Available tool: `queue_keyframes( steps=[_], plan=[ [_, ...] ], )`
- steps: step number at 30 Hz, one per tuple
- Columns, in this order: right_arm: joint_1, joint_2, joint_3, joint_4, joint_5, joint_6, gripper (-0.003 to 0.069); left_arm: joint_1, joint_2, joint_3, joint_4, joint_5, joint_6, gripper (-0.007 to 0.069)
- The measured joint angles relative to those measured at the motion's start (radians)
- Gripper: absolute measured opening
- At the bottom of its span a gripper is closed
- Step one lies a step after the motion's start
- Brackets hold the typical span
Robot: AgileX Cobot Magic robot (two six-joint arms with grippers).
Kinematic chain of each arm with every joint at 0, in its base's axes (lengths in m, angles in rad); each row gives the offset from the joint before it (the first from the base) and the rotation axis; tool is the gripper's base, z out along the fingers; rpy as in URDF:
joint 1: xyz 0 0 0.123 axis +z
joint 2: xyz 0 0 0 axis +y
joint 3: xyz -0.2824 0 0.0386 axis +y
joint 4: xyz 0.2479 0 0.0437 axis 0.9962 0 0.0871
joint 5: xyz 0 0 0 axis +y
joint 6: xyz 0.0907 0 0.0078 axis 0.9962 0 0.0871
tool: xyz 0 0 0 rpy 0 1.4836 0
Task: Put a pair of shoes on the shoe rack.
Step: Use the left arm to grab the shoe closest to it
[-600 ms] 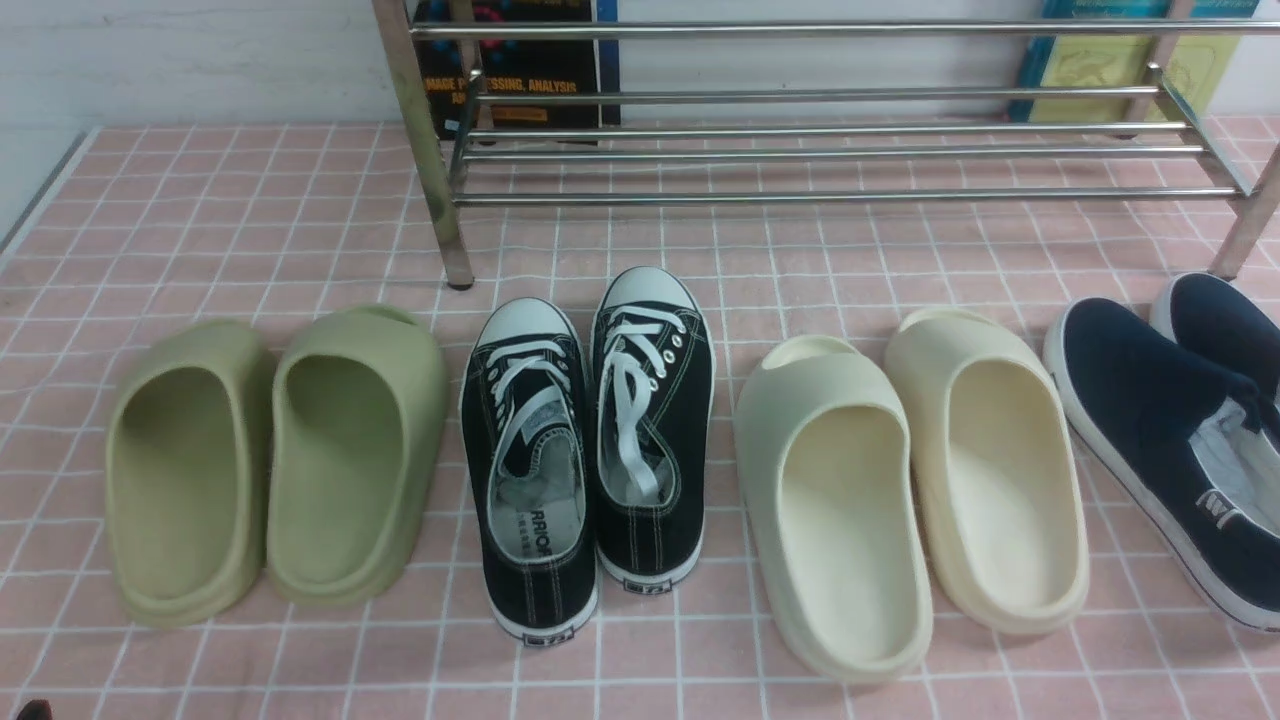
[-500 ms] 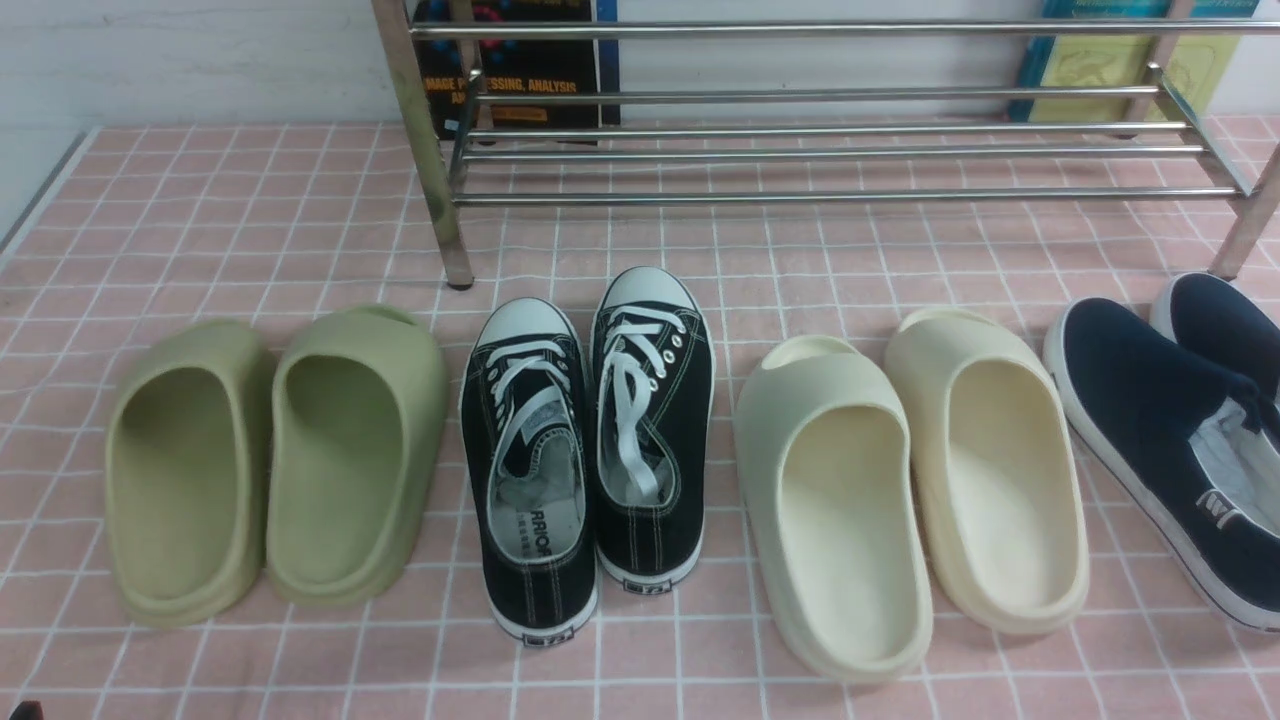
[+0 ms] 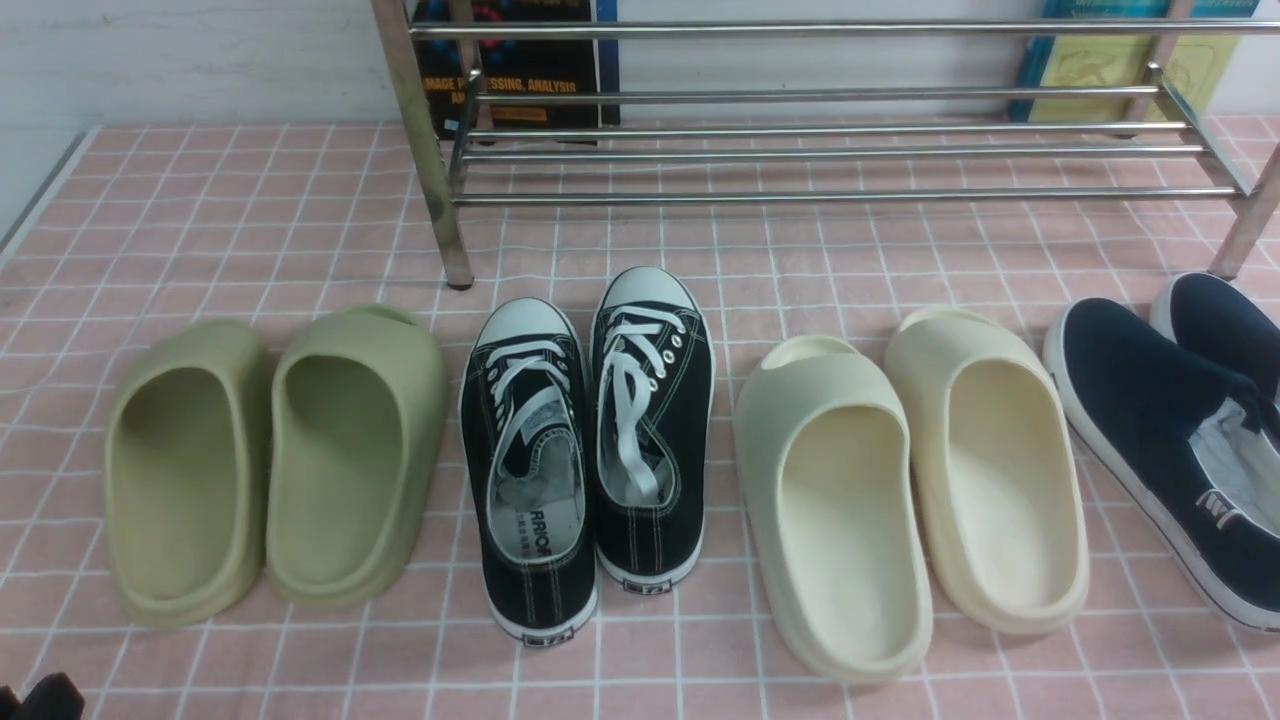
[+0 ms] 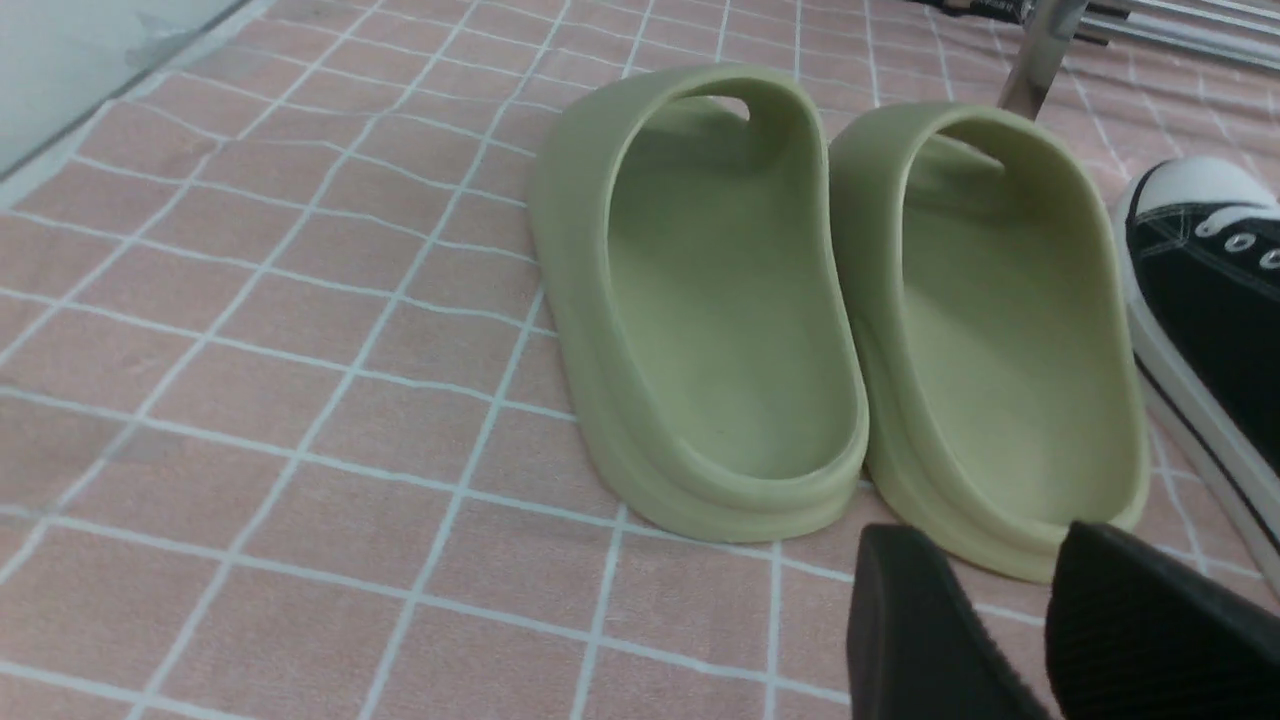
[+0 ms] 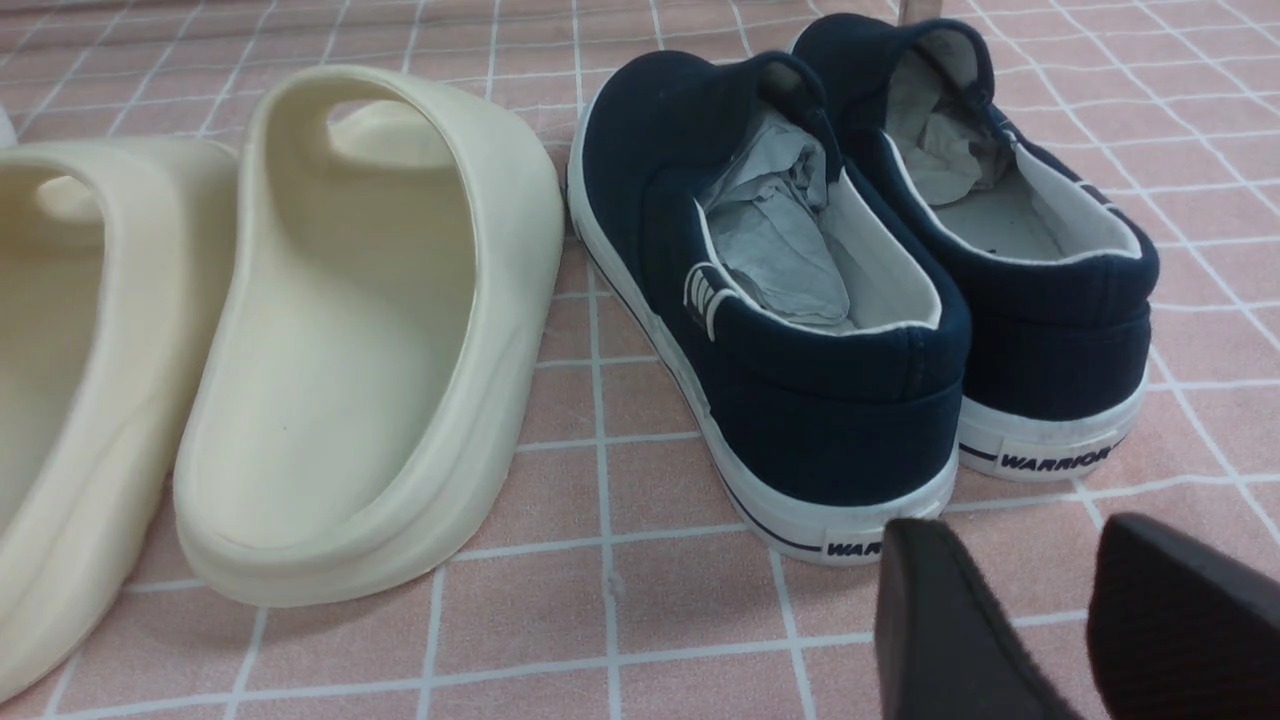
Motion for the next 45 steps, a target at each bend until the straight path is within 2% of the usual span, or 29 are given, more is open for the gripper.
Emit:
queue_keyframes(
  steps=[5,7,8,11,13,28,31,34,35,36,37,40,44,45],
  plan=[
    [0.000,0.000,0.000,0.001,0.000,0.000,0.0240,0.000,0.000,0.000,-0.041,-0.030,-0.100,0.0239],
    [0.000,0.000,0.000,0.000,0.000,0.000,0.0240,0.000,0.000,0.000,-0.088,-0.069,-0.198,0.0239],
    [0.000,0.000,0.000,0.000,0.000,0.000,0.0240,0.000,0.000,0.000,-0.088,-0.069,-0.198,0.0239],
    [0.000,0.000,0.000,0.000,0.000,0.000,0.0240,0.000,0.000,0.000,-0.136,-0.111,-0.330,0.0239],
    [0.000,0.000,0.000,0.000,0.000,0.000,0.0240,0.000,0.000,0.000,-0.145,-0.124,-0.376,0.0239],
    [0.000,0.000,0.000,0.000,0.000,0.000,0.0240,0.000,0.000,0.000,-0.175,-0.182,-0.428,0.0239],
    [0.000,0.000,0.000,0.000,0.000,0.000,0.0240,0.000,0.000,-0.038,-0.162,-0.148,-0.427,0.0239],
    [0.000,0.000,0.000,0.000,0.000,0.000,0.0240,0.000,0.004,-0.196,-0.078,0.036,-0.388,0.0210],
    [0.000,0.000,0.000,0.000,0.000,0.000,0.0240,0.000,0.007,-0.208,-0.078,0.036,-0.388,0.0210],
    [0.000,0.000,0.000,0.000,0.000,0.000,0.0240,0.000,0.053,-0.320,0.001,0.198,-0.351,0.0155],
    [0.000,0.000,0.000,0.000,0.000,0.000,0.0240,0.000,0.061,-0.333,0.001,0.198,-0.351,0.0155],
    [0.000,0.000,0.000,0.000,0.000,0.000,0.0240,0.000,0.242,-0.561,0.135,0.486,-0.254,0.0035],
    [0.000,0.000,0.000,0.000,0.000,0.000,0.0240,0.000,0.454,-0.768,0.180,0.739,-0.082,0.0002],
    [0.000,0.000,0.000,0.000,0.000,0.000,0.0240,0.000,0.477,-0.788,0.180,0.759,-0.065,0.0002]
  ],
)
